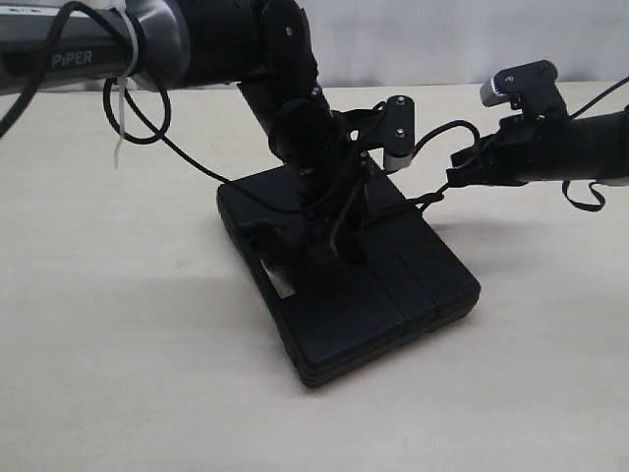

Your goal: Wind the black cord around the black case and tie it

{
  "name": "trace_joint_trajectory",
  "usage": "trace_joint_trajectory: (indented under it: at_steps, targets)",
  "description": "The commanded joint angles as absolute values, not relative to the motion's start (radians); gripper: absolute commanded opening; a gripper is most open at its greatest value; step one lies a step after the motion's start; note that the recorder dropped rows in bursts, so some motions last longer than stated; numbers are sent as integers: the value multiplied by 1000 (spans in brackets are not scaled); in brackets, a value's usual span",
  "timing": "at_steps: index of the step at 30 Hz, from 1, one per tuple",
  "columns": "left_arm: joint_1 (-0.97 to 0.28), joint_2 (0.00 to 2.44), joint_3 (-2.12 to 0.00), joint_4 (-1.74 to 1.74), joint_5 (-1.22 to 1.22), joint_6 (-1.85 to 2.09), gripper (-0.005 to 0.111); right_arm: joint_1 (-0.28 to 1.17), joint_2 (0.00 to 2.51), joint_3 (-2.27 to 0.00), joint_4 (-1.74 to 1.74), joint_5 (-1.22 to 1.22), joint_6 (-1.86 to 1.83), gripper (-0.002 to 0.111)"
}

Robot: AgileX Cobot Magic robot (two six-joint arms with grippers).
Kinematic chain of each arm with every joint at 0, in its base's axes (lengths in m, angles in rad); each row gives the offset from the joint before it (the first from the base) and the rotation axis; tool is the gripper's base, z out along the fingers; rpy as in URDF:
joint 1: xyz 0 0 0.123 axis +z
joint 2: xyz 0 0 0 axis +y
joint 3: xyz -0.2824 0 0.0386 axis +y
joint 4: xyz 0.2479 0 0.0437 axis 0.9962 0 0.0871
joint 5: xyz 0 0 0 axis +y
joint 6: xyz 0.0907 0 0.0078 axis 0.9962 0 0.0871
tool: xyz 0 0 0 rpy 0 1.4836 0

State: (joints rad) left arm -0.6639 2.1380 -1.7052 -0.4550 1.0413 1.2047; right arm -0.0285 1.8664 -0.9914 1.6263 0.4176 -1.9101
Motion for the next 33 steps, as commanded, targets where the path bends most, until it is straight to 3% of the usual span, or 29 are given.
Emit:
trace_joint_trajectory:
  at_steps: [1, 8, 17, 21, 24, 25, 33]
  targets:
    - [-664, 2137, -1704, -453, 985, 1189, 59, -34, 1859, -994, 1641, 303, -1869, 4]
    - [-664, 2152, -1698, -310, 786, 978, 59, -34, 1859, -994, 1641, 340, -1845, 4]
    - [-664, 2186, -1698, 77, 906, 672, 59, -34, 1859, -994, 1641, 298, -1837, 4]
    - [-664, 2186, -1698, 0, 906, 657, 59, -34, 1859, -992, 1641, 299, -1833, 4]
    - [-664, 2186, -1698, 13, 1013, 674, 10, -39, 1859, -988, 1641, 161, -1790, 4]
    - [-664, 2186, -1698, 13, 1041, 692, 1, -47, 1859, -988, 1645, 172, -1786, 4]
    - [-662, 2186, -1698, 61, 1147, 740, 0, -316, 1860, -956, 1678, 534, -1705, 4]
